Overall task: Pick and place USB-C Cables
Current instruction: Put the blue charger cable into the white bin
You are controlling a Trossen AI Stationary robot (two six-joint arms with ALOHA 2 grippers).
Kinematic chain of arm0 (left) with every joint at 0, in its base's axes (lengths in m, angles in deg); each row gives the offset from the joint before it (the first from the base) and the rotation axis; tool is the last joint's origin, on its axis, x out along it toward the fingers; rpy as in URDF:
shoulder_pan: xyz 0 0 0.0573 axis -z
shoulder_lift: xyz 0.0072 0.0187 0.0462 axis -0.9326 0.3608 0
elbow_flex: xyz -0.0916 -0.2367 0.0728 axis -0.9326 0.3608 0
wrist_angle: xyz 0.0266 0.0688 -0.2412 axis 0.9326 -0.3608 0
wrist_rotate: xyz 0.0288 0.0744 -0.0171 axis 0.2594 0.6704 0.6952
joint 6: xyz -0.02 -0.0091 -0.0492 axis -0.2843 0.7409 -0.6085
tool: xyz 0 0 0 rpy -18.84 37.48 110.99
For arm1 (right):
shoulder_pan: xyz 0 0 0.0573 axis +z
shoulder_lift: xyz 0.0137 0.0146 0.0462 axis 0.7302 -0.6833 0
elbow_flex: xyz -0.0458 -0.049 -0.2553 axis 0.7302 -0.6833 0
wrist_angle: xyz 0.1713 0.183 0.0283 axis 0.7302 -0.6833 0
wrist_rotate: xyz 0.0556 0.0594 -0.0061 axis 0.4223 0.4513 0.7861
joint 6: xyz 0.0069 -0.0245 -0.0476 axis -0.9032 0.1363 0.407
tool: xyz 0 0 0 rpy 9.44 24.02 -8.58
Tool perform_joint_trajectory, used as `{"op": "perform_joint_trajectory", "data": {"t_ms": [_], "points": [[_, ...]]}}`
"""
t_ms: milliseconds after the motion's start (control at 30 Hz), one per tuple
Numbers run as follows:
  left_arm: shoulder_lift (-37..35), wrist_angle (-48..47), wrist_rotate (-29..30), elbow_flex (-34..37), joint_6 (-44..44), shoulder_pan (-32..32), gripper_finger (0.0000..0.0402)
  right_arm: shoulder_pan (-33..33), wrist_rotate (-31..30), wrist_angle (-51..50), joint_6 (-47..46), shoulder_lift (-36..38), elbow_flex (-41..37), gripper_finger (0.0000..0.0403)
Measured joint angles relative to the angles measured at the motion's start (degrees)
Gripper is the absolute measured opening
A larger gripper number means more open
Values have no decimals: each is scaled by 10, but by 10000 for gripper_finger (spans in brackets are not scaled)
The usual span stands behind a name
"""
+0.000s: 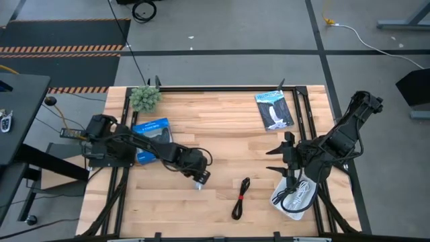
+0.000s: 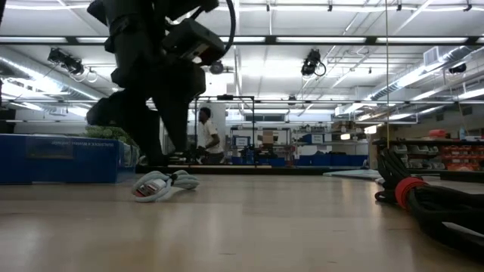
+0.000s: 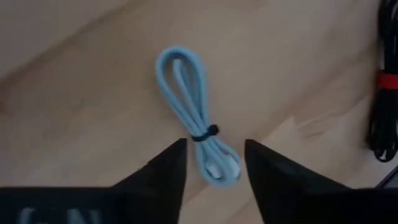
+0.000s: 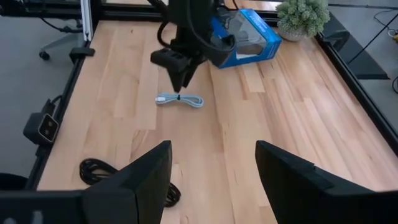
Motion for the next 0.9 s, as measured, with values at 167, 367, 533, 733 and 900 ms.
{"op": "perform_joint_trajectory", "data": {"t_ms": [167,367,533,733,900], "points": [[17,13,38,0,-35,23,237,0,-1,4,1,0,0,238],[30,12,111,-1,-82,55,246,0,0,4,1,0,0,238],[45,-8,119,0,-90,69,218,0,0,7,1,0,0,238],[55,-13,121,-1,-72,75,168,0,0,14,1,0,0,238],[55,-27,107,-1,-31,80,101,0,0,17,1,0,0,238]]}}
